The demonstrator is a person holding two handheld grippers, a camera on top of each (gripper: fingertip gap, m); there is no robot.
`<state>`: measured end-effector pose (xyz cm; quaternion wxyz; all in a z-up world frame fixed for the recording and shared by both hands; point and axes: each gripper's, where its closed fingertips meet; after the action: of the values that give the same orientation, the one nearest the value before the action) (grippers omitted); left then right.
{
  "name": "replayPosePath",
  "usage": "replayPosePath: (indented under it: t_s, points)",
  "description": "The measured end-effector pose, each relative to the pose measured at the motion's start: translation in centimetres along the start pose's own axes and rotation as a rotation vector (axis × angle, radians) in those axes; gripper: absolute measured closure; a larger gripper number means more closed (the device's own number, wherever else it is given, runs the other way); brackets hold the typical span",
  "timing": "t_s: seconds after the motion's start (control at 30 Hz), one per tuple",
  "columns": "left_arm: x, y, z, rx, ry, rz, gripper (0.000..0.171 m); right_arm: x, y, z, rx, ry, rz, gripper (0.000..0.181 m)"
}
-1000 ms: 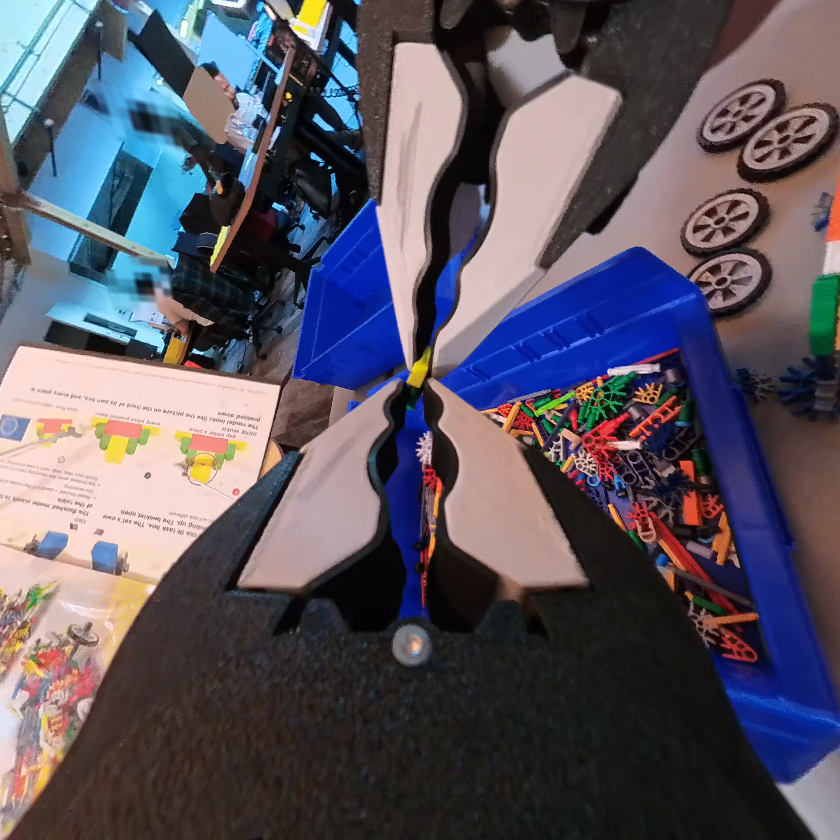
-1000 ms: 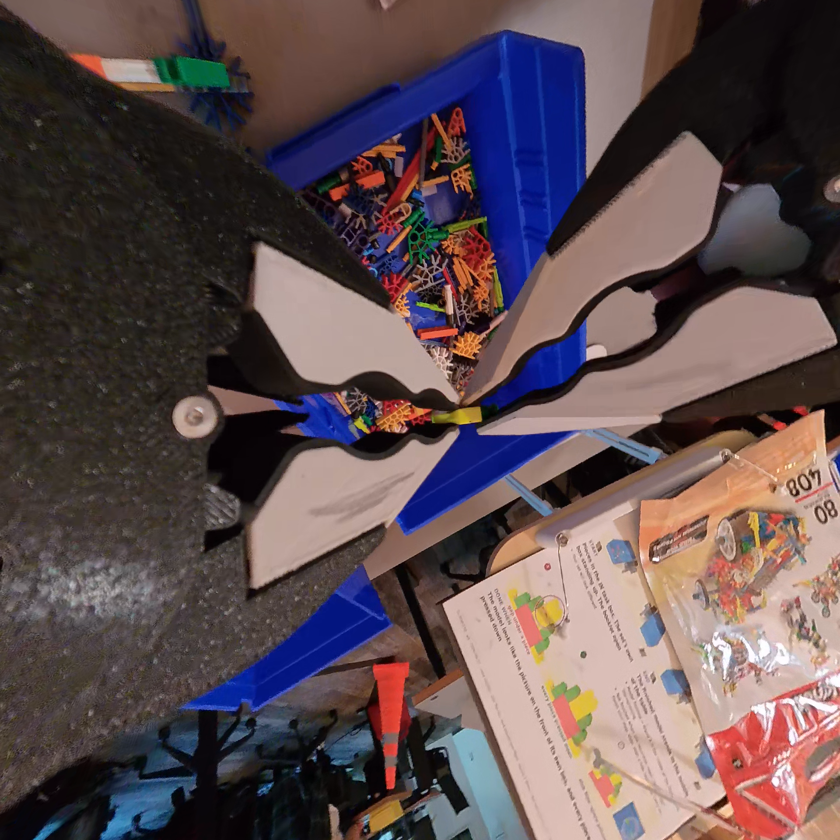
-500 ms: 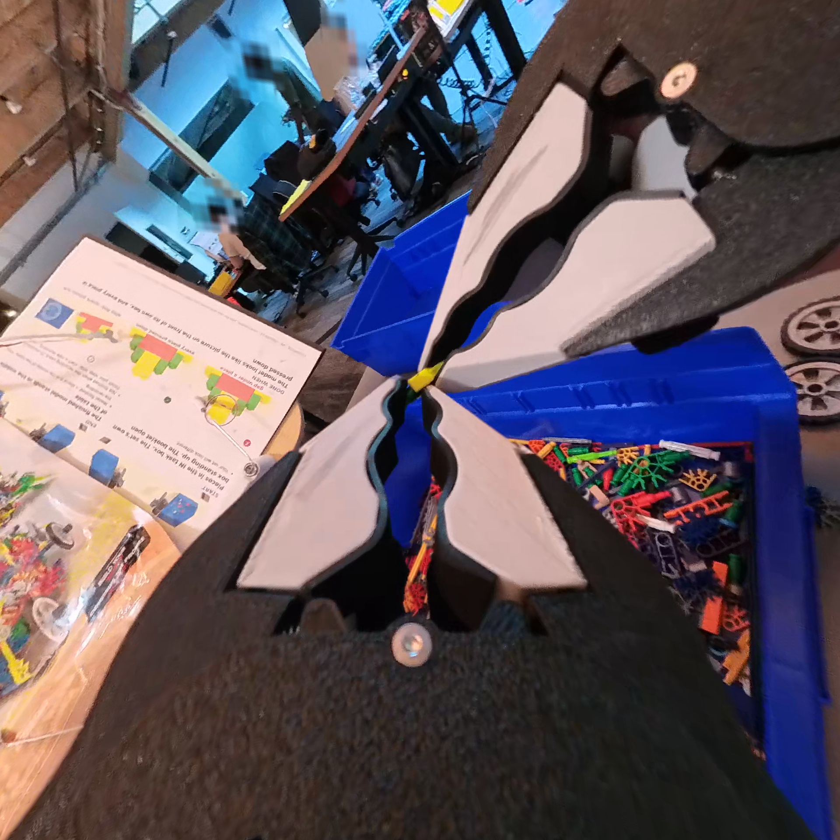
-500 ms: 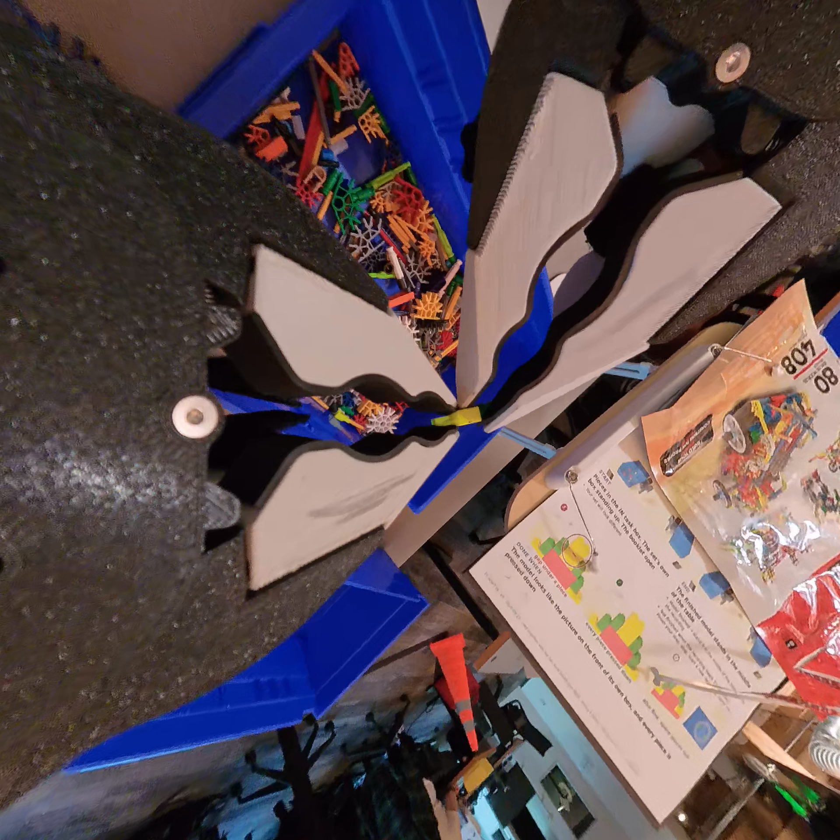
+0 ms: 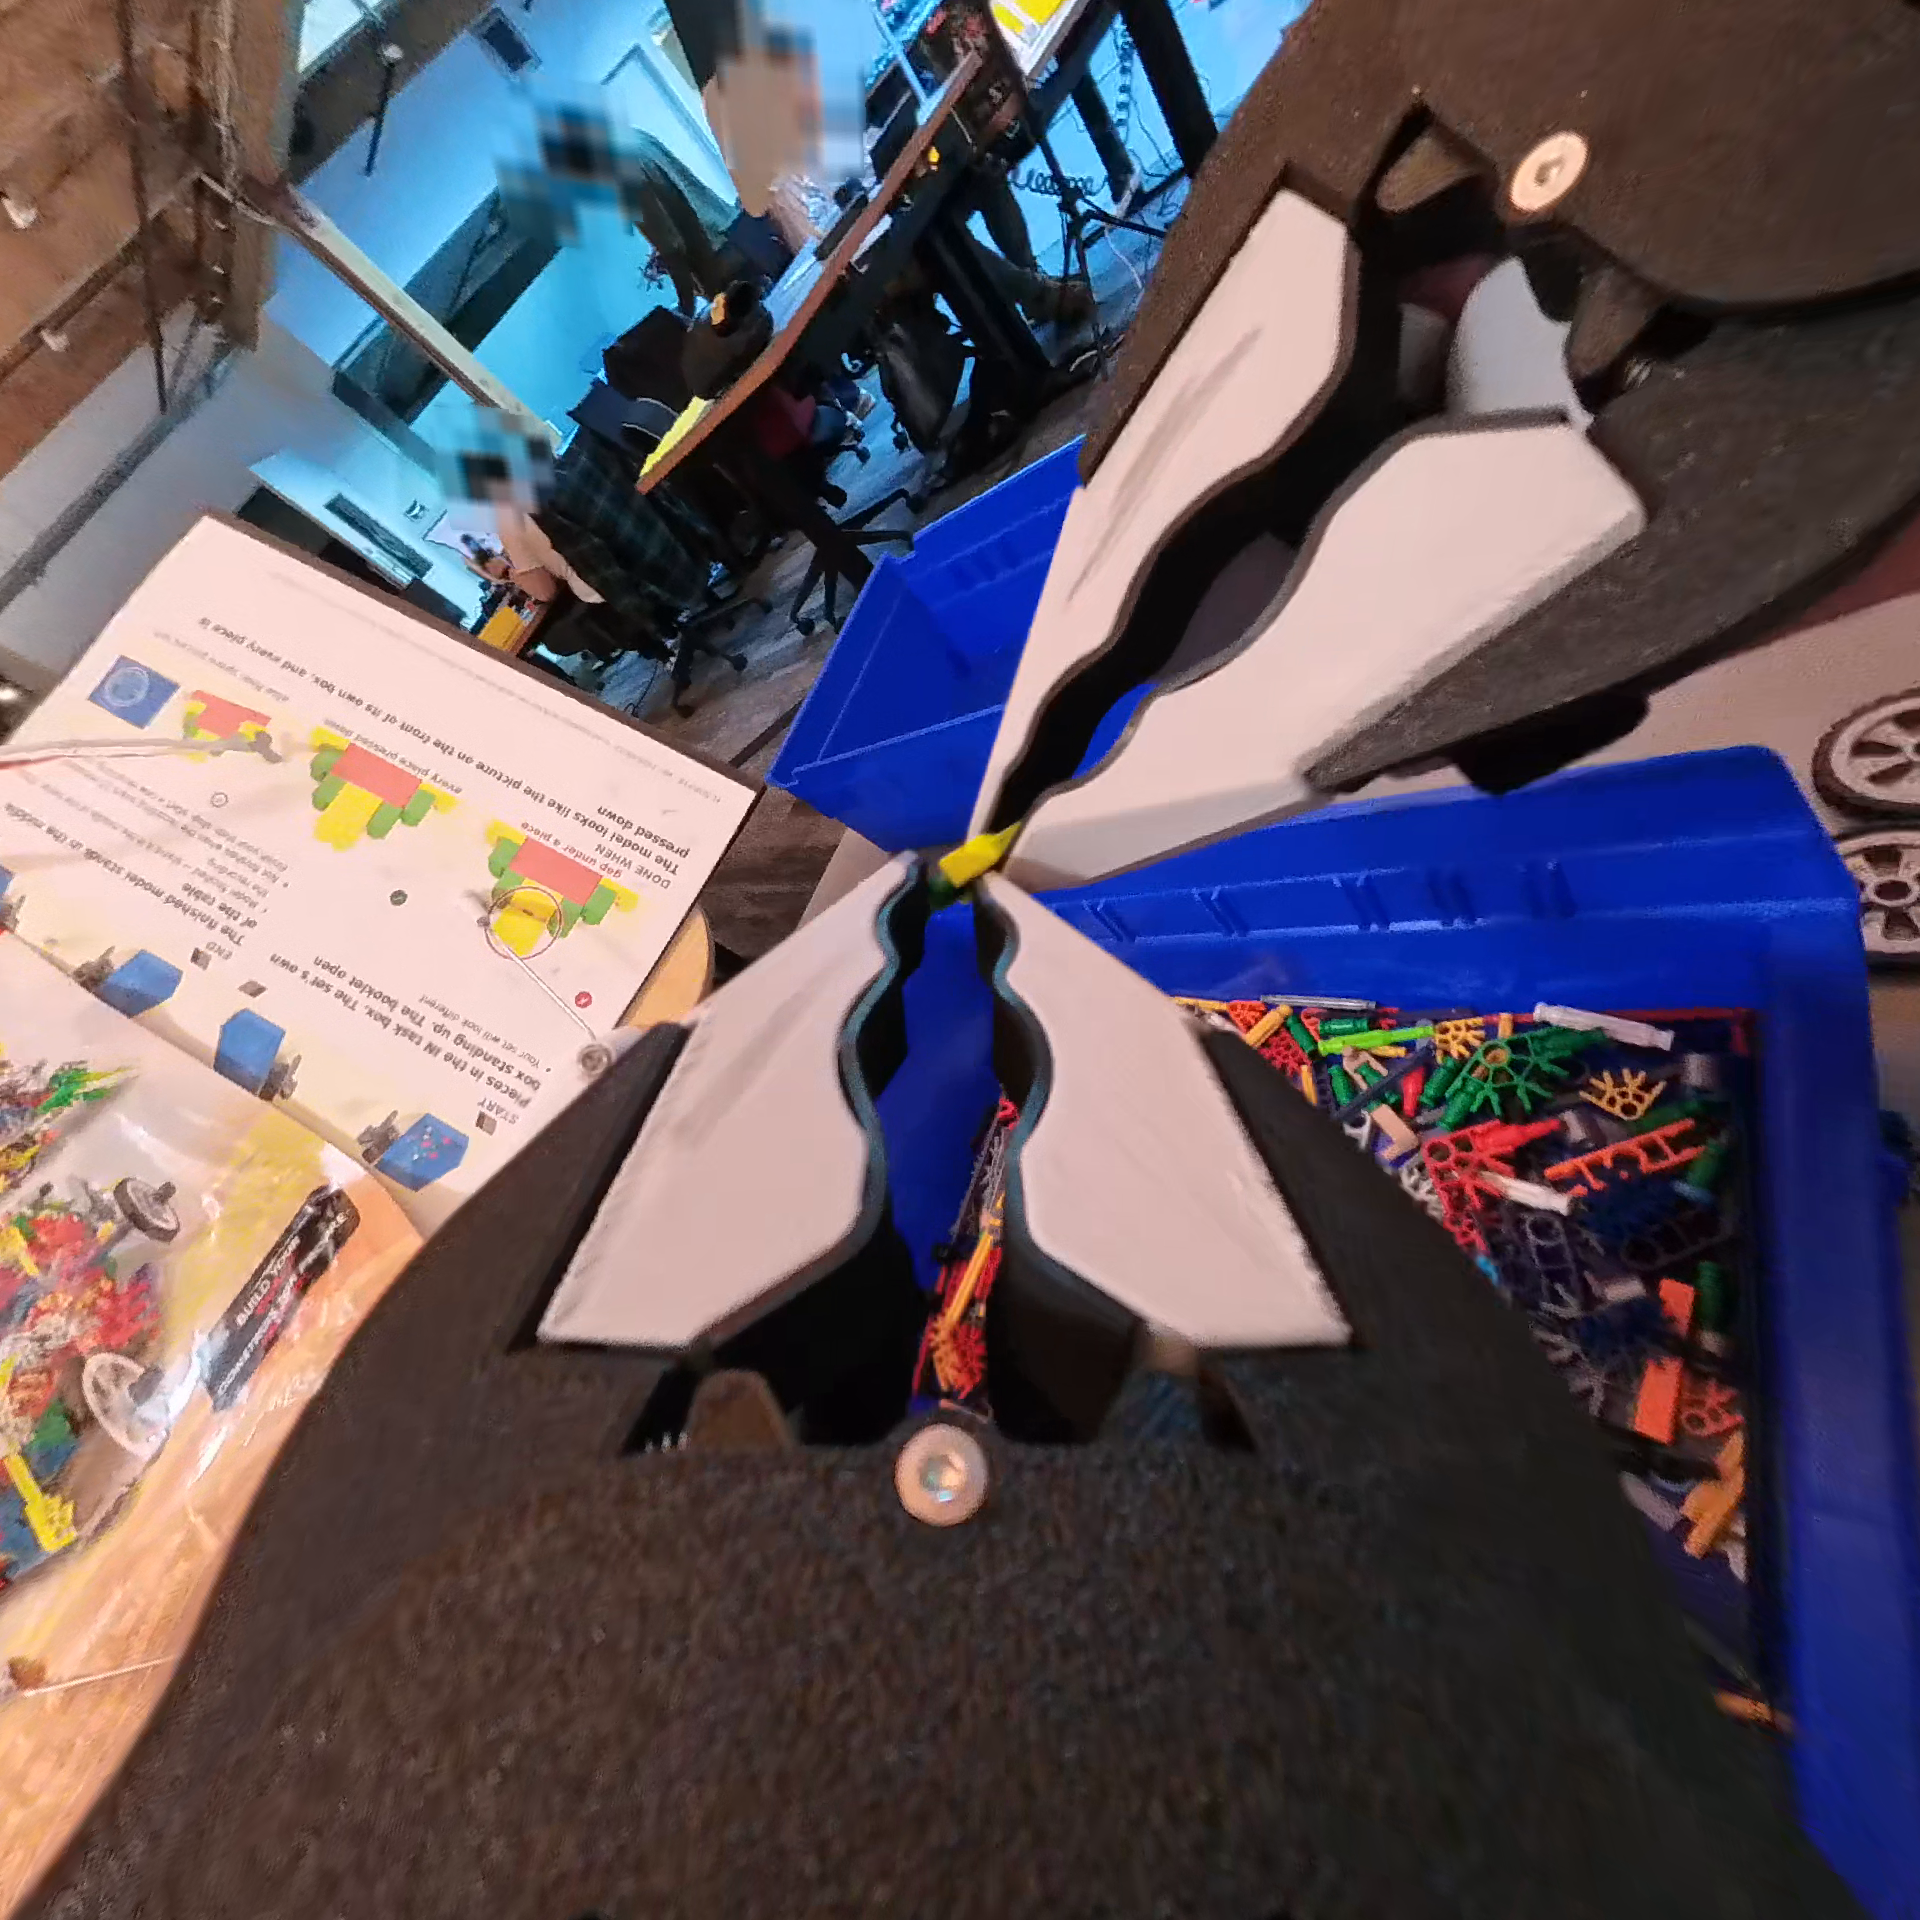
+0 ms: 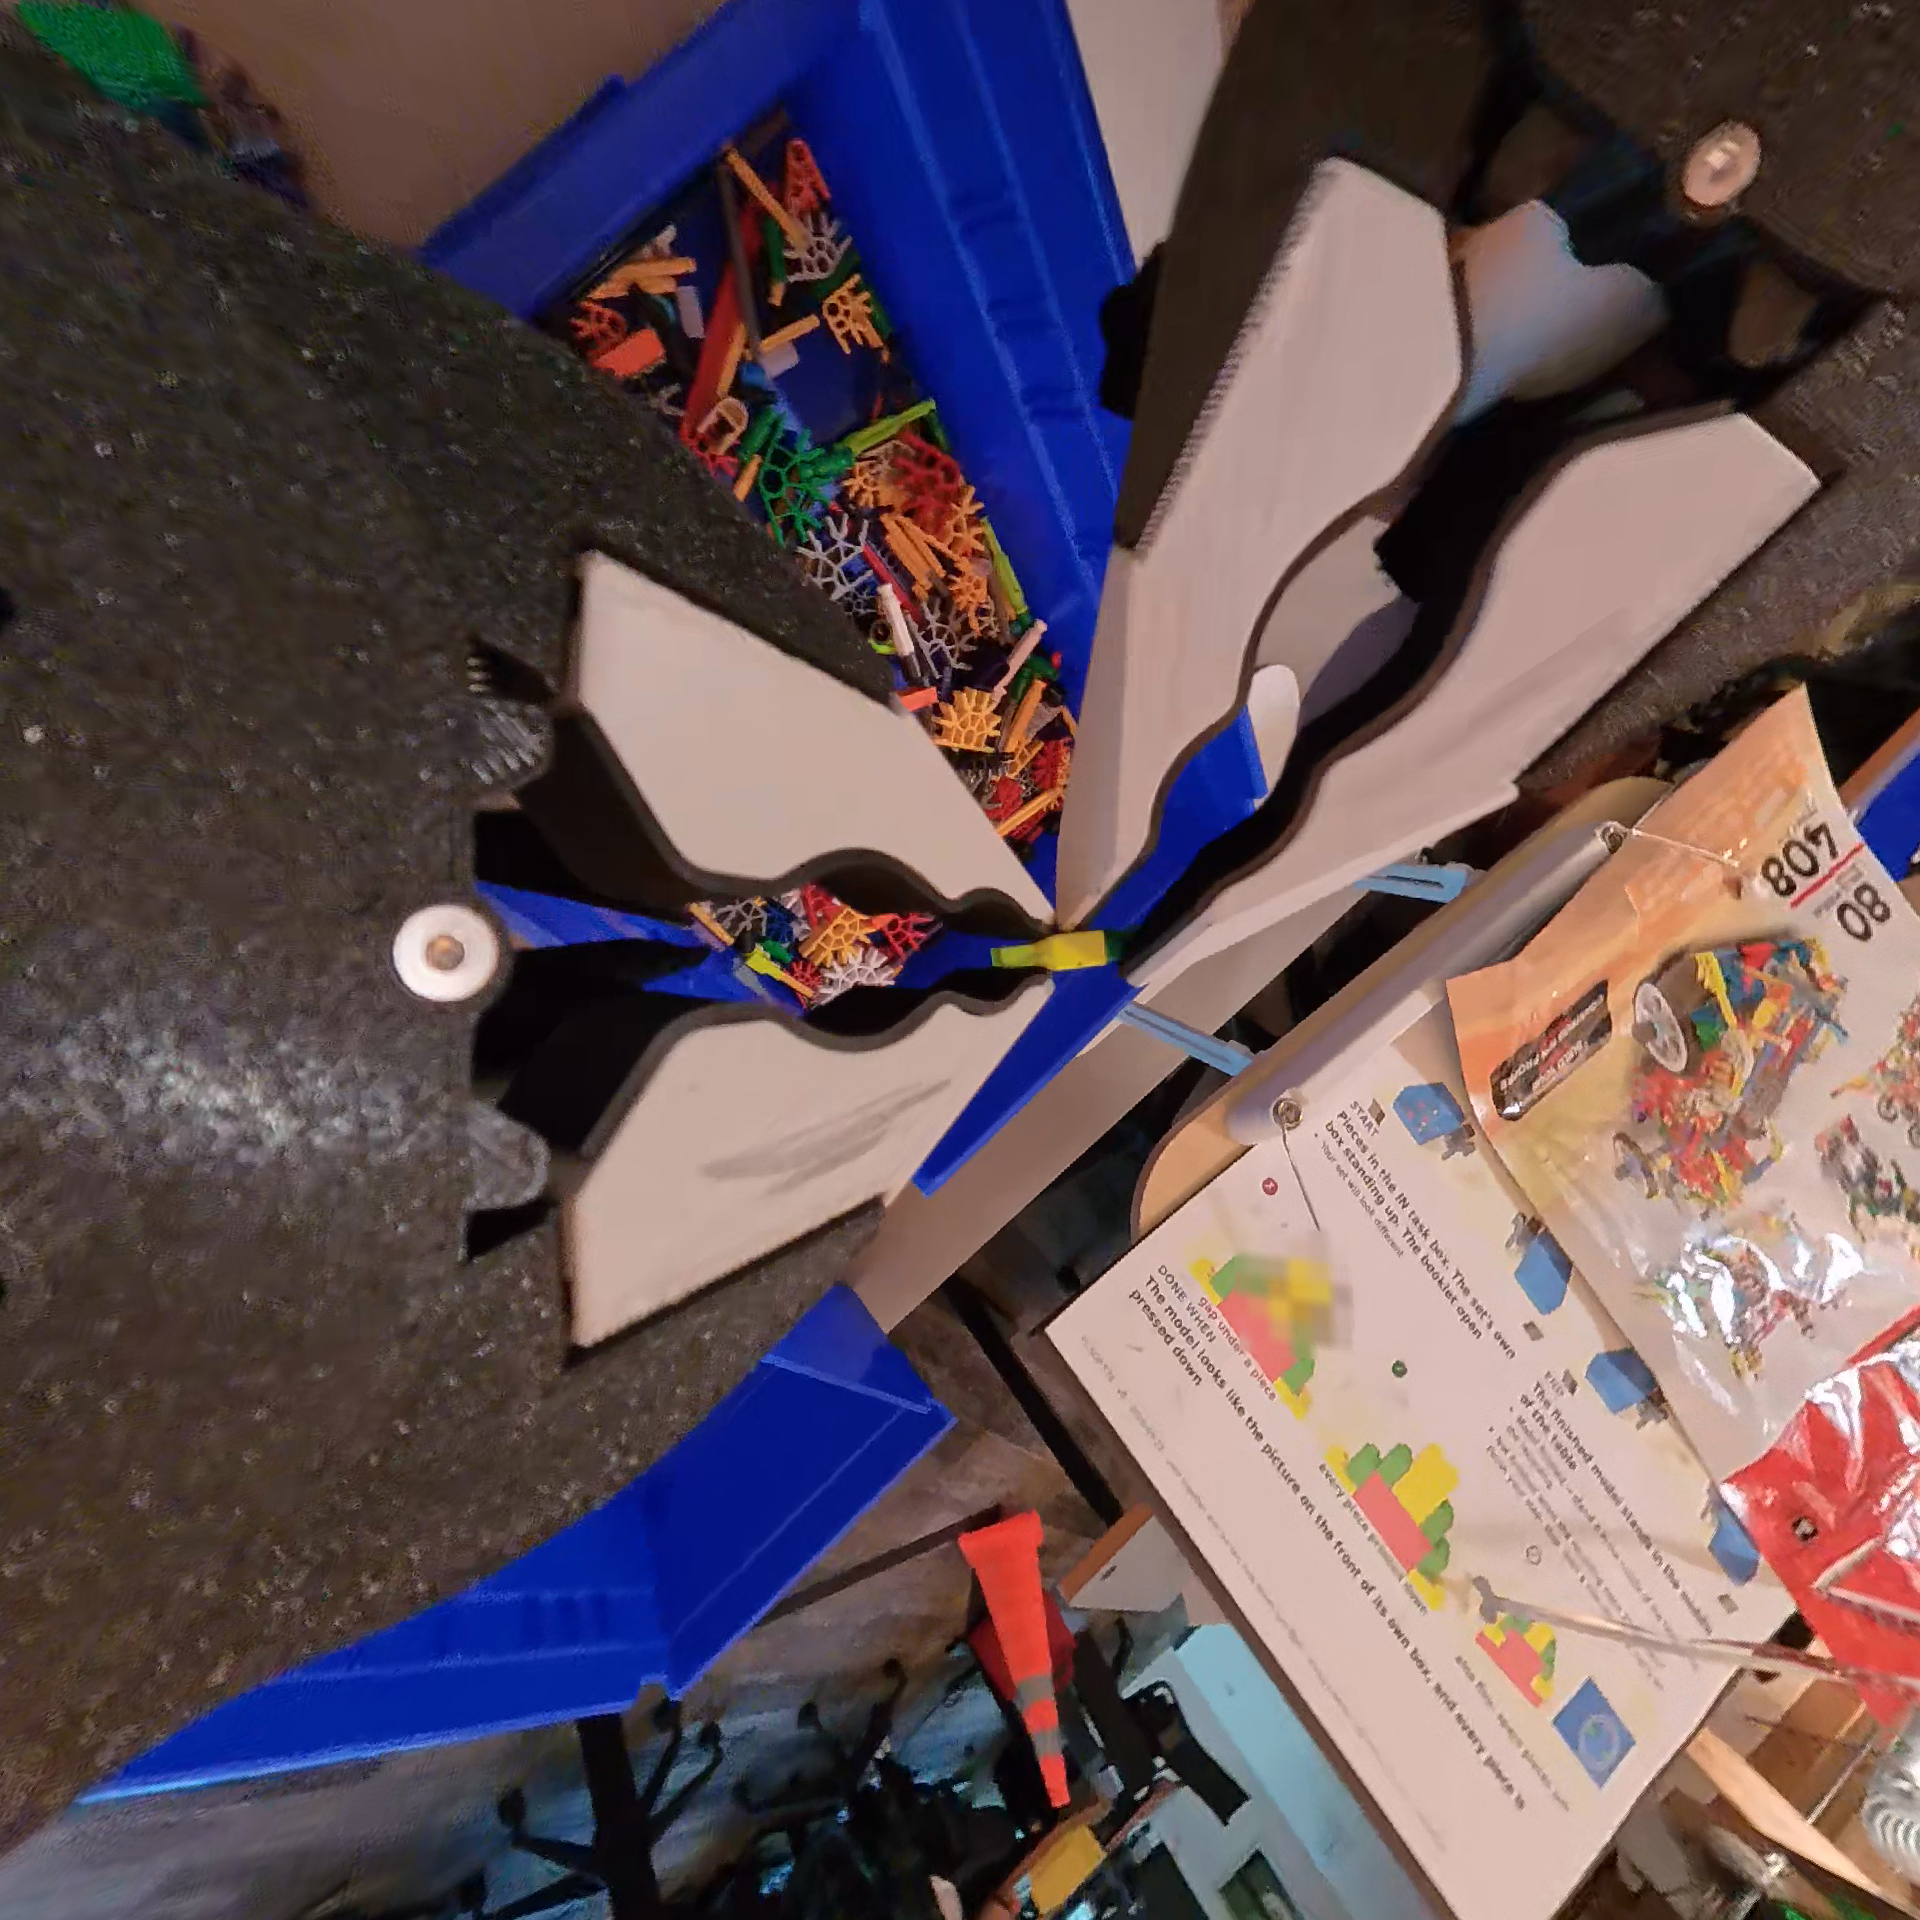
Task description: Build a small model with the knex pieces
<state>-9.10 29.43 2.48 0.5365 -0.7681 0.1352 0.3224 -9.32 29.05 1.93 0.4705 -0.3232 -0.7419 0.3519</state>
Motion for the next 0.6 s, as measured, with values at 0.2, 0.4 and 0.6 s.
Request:
replayPosePath:
  t_s: [0.2, 0.4, 0.6]
  points:
    - [0.8, -0.3, -0.6, 0.021, 0.091, 0.047, 0.163, -0.7, -0.1, -0.8, 0.026, -0.078, -0.035, 0.178]
    - [1.2, -0.5, -1.1, 0.042, 0.149, 0.073, 0.164, -1.1, -0.4, -1.4, 0.073, -0.147, -0.063, 0.179]
    - [1.0, -0.4, -1.5, 0.051, 0.166, 0.085, 0.160, -1.3, -0.2, -1.6, 0.074, -0.173, -0.083, 0.178]
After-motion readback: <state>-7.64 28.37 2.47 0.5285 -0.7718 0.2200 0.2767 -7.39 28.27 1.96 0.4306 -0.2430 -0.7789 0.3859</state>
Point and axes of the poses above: each gripper's, where its closed fingertips meet, z out along the fingers, y out of its underside, x = y × z across the jaws, and after that the axes turned 3 degrees about -y, right-handed
